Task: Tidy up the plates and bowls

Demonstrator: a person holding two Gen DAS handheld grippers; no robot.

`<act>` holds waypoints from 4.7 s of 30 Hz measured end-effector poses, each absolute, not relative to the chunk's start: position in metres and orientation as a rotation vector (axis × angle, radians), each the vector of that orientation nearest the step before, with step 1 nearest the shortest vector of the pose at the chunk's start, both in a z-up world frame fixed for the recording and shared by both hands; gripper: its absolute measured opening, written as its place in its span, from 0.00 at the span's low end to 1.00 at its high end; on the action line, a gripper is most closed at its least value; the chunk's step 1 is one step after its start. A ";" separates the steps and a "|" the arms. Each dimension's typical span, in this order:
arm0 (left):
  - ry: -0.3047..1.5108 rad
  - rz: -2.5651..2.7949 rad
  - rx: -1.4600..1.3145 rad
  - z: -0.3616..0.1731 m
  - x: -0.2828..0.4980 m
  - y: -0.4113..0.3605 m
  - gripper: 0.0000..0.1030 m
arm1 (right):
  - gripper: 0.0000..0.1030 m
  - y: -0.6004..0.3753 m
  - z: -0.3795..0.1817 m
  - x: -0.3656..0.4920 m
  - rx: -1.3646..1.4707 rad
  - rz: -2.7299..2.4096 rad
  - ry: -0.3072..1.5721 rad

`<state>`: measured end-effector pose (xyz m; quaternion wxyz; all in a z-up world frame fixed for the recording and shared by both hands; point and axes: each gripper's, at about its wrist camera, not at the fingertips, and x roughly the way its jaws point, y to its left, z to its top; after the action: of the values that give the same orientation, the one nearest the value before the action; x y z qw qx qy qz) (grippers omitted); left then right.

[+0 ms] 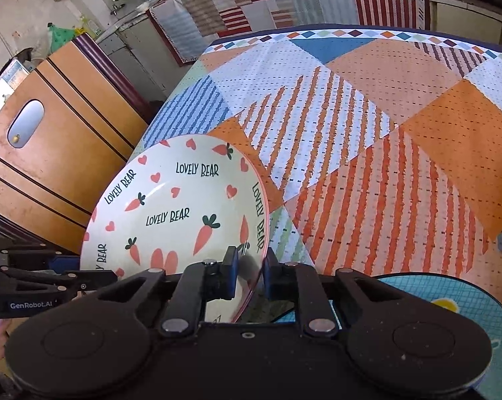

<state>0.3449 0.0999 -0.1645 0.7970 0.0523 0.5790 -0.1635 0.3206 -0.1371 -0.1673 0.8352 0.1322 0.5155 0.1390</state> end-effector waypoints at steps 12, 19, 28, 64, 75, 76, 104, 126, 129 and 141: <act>1.244 -0.421 0.073 -0.136 0.343 0.102 0.32 | 0.17 -0.146 -0.141 0.304 0.272 0.284 1.070; 1.195 -0.492 0.126 -0.104 0.319 0.089 0.32 | 0.18 -0.160 -0.115 0.272 0.289 0.276 1.026; 1.177 -0.606 0.144 -0.067 0.274 0.070 0.32 | 0.18 -0.178 -0.068 0.211 0.271 0.214 1.017; 1.240 -0.673 0.349 -0.115 0.248 -0.044 0.32 | 0.20 -0.251 -0.117 0.134 0.394 0.042 1.063; 1.261 -0.669 0.383 -0.128 0.253 -0.052 0.32 | 0.21 -0.249 -0.121 0.144 0.353 -0.009 1.110; 1.269 -0.669 0.382 -0.130 0.254 -0.053 0.32 | 0.22 -0.247 -0.121 0.146 0.339 -0.018 1.113; 1.127 -0.710 0.587 -0.072 0.227 -0.076 0.34 | 0.33 -0.213 -0.091 0.131 0.032 -0.117 1.082; 0.955 -0.847 0.667 0.000 0.199 -0.140 0.58 | 0.66 -0.318 0.003 0.101 0.241 -0.147 0.895; 0.965 -0.860 0.647 -0.002 0.204 -0.158 0.63 | 0.72 -0.348 -0.004 0.111 0.355 -0.164 0.879; 1.050 -0.775 0.572 -0.069 0.271 -0.226 0.79 | 0.72 -0.445 -0.095 0.144 0.838 -0.270 0.938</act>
<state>0.2714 -0.2260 -0.0694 0.7569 0.2626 0.4815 -0.3554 0.1437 -0.4449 -0.0949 0.8001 0.3907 0.4374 -0.1260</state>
